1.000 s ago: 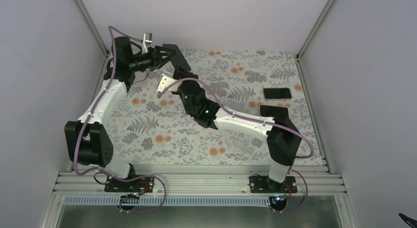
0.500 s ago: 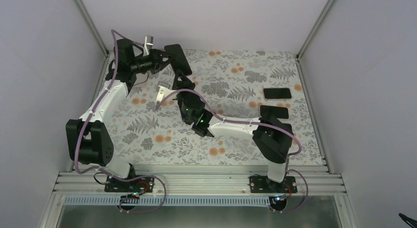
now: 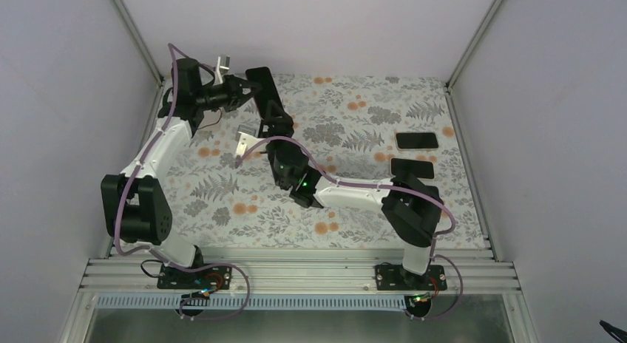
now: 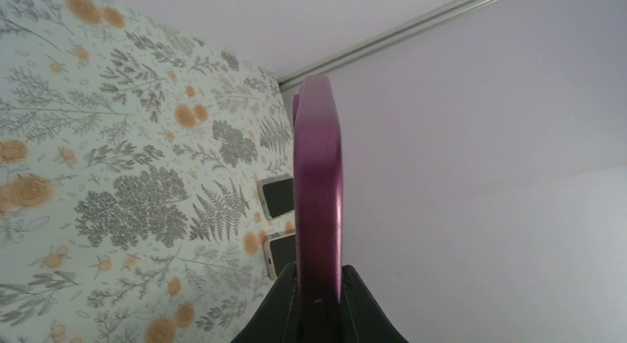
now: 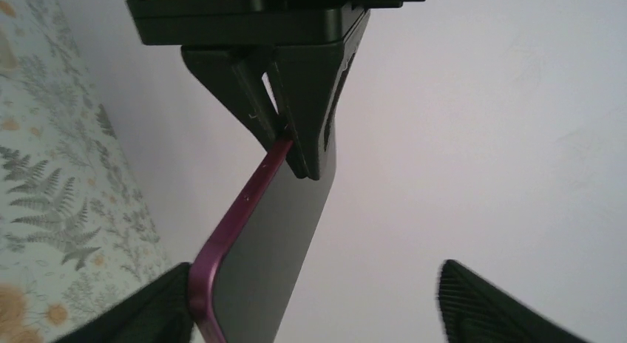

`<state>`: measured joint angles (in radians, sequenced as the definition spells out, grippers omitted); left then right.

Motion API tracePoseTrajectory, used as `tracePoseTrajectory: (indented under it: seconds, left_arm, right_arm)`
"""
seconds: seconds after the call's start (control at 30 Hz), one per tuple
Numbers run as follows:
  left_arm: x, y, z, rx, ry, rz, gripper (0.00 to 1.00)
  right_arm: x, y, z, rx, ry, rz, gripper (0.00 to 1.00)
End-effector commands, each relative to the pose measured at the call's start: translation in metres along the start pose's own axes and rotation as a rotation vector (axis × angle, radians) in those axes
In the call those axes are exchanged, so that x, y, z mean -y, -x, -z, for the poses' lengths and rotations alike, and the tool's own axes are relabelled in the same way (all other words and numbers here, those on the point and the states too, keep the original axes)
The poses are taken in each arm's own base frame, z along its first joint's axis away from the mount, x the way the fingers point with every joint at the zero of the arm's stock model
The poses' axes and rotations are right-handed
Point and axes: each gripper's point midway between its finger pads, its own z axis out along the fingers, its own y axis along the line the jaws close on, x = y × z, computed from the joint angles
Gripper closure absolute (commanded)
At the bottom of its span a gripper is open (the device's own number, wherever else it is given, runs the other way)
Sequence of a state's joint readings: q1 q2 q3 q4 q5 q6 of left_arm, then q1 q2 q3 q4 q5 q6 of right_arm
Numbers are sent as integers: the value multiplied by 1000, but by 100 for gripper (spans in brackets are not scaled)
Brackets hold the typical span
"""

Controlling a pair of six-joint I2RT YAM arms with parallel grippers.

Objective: Take the phone out of the phone case
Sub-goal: Place the phone at the center of the board.

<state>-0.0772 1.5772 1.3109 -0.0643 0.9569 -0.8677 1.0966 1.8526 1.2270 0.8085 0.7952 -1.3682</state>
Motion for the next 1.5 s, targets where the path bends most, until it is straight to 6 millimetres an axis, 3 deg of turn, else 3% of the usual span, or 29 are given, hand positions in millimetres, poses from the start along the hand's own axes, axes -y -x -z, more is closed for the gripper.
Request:
tracePoseTrajectory:
  seconds: [0.0,0.13,0.27,0.3,0.5,0.73,1.1,1.47]
  left_arm:
    - [13,21,9,38,10,-161,98]
    - [5,25,17,22,57,-243,98]
    - [-8,24,28,3,100,-309,98]
    - [-10,21,30,-9,109,-326,98]
    - [-44,-2,50,-69,223,-399,98]
    - [-81,-29,82,-111,321,-473,98]
    - [-157,-49,117,-249,480,-491,98]
    - [-225,-57,135,-321,428,-331,98]
  right_arm:
    - [21,9,10,21,65,-136,16]
    - [13,13,16,16,239,-261,0]
    - [2,17,27,31,384,-318,1]
    - [8,18,32,44,406,-344,1]
    - [-2,15,45,53,551,-408,1]
    - [-12,28,64,116,742,-456,1]
    - [-15,24,66,111,769,-451,1]
    - [-8,25,63,112,744,-440,1]
